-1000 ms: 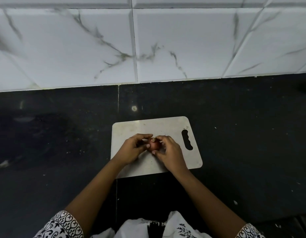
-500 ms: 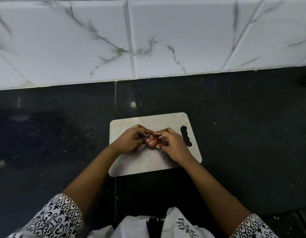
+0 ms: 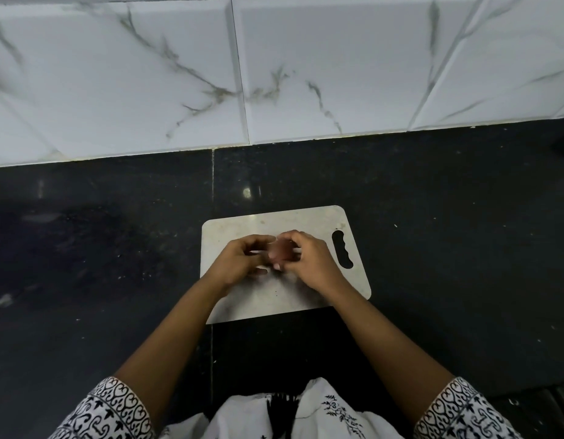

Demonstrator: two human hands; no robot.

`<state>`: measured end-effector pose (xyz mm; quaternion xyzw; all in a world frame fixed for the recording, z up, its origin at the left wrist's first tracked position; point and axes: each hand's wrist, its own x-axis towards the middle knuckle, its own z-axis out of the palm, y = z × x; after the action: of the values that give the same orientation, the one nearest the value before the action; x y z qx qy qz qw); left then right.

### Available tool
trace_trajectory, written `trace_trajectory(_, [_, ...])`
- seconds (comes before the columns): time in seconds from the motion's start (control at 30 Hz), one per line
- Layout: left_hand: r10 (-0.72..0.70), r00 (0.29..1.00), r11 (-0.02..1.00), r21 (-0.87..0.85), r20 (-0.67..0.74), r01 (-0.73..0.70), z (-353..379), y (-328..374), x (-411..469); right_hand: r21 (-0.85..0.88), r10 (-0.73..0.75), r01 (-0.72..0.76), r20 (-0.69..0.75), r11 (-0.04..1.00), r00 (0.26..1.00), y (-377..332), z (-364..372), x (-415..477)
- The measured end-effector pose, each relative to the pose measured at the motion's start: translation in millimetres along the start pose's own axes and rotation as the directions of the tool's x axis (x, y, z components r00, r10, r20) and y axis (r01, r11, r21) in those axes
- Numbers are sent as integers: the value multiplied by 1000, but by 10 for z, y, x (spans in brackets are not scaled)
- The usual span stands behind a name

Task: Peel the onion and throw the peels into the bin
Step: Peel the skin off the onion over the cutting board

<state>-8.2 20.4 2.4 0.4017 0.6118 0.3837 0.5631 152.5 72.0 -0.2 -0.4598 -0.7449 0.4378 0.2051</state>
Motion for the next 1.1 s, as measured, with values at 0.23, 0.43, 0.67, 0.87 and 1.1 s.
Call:
trace_trajectory(0.23, [-13, 999, 941, -336, 29, 22, 63, 37, -103, 118, -23, 8, 124, 993, 992, -252, -297, -11])
trace_trajectory(0.43, [11, 999, 910, -414, -40, -26, 116, 154, -165, 136, -40, 22, 129, 990, 991, -381, -427, -37])
trace_trajectory(0.67, [13, 1000, 845, -534, -29, -26, 99, 241, -226, 219, -29, 5, 107, 976, 994, -502, -493, -43])
trace_trajectory(0.87, [16, 1000, 793, -609, -2, -14, 101, 281, -270, 336, -1, -28, 85, 941, 996, -480, -502, -58])
trace_trajectory(1.1, [-52, 996, 782, -624, -66, 0, 203, 285, -282, 479, 27, -39, 33, 877, 999, -439, -439, -124])
